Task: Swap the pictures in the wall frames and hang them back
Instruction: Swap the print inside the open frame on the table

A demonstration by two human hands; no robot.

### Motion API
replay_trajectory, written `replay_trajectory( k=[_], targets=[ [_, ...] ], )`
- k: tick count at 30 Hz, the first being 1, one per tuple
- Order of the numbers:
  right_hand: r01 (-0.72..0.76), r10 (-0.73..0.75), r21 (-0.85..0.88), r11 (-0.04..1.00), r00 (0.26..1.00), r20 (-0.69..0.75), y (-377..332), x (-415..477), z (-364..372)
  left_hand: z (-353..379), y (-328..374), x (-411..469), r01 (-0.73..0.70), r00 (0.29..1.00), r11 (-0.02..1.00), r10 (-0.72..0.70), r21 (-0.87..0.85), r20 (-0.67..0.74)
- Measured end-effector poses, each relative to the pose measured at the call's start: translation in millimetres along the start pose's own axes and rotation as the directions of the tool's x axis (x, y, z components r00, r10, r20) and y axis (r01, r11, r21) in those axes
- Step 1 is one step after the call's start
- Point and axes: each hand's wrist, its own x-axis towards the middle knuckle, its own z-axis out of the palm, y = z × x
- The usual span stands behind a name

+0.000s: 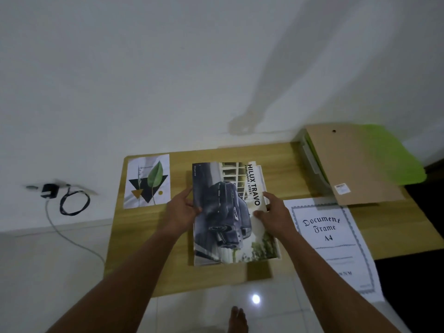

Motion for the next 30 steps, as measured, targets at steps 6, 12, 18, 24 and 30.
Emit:
replay_trajectory(
  k=[6,12,18,24,30],
  targets=[
    [-0.003,0.006,-0.143,0.990,1.000,0.021,26.3,30.5,-0.3,37.9,-6.6,18.2,-0.002,1.000,0.990,0.003,0.142,-0.011],
    [0.074,-0.068,-0.416,0.906,0.997,0.029,40.5,35.4,-1.1,54.1,-0.5,19.2,-0.010,0.999,0.969,0.023,0.246,-0.046],
    [0.343,-0.238,-0.525,0.779,0.936,0.259,56.1,45.6,0.6,59.3,-2.2,23.3,-0.014,1.000,0.946,0.016,0.324,-0.004],
    [0.440,-0.279,-0.603,0.665,0.896,0.346,63.7,51.5,6.0,63.1,-4.7,27.6,-0.025,0.999,0.923,0.009,0.385,0.043],
    [0.464,-0.293,-0.576,0.673,0.883,0.367,59.7,59.6,6.5,65.5,-6.3,32.2,-0.039,0.999,0.911,0.038,0.411,0.011]
  ],
)
